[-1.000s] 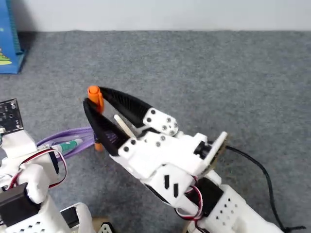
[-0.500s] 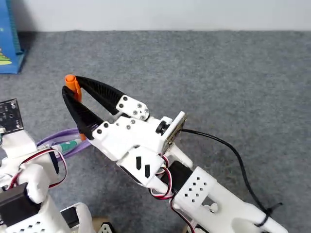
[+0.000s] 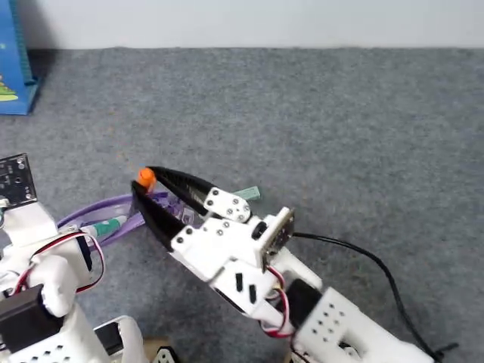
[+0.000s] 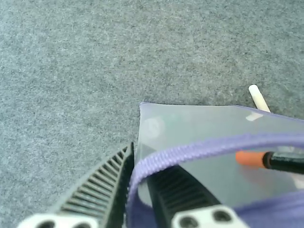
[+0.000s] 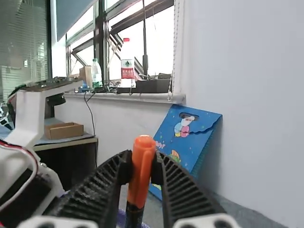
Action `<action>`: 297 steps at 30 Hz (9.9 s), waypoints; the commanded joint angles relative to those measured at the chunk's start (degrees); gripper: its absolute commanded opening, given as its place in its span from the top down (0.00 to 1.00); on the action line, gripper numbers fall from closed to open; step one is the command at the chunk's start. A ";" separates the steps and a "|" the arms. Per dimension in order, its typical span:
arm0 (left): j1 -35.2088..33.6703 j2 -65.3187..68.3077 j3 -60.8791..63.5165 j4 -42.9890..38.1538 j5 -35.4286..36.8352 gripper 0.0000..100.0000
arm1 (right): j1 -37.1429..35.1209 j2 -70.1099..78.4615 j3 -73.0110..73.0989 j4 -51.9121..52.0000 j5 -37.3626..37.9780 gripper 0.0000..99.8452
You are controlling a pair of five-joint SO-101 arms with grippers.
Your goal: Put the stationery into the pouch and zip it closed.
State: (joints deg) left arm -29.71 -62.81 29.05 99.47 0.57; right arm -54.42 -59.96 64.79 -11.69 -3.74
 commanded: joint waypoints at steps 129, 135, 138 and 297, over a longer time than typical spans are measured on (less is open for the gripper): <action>-0.35 0.44 1.45 0.97 -0.26 0.99 | -3.38 10.86 -14.15 -1.54 2.55 0.99; -0.35 0.44 1.45 0.97 -0.26 0.99 | -3.38 10.59 -1.85 -10.15 7.03 0.99; -0.35 0.44 1.45 0.97 -0.26 0.99 | -3.38 10.59 0.35 -10.33 7.03 0.99; -8.09 0.44 0.31 0.44 -0.62 0.99 | 4.62 1.36 -47.82 74.77 0.26 0.99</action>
State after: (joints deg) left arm -39.91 -62.73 30.64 99.47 0.57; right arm -48.79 -55.21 18.73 69.98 -1.10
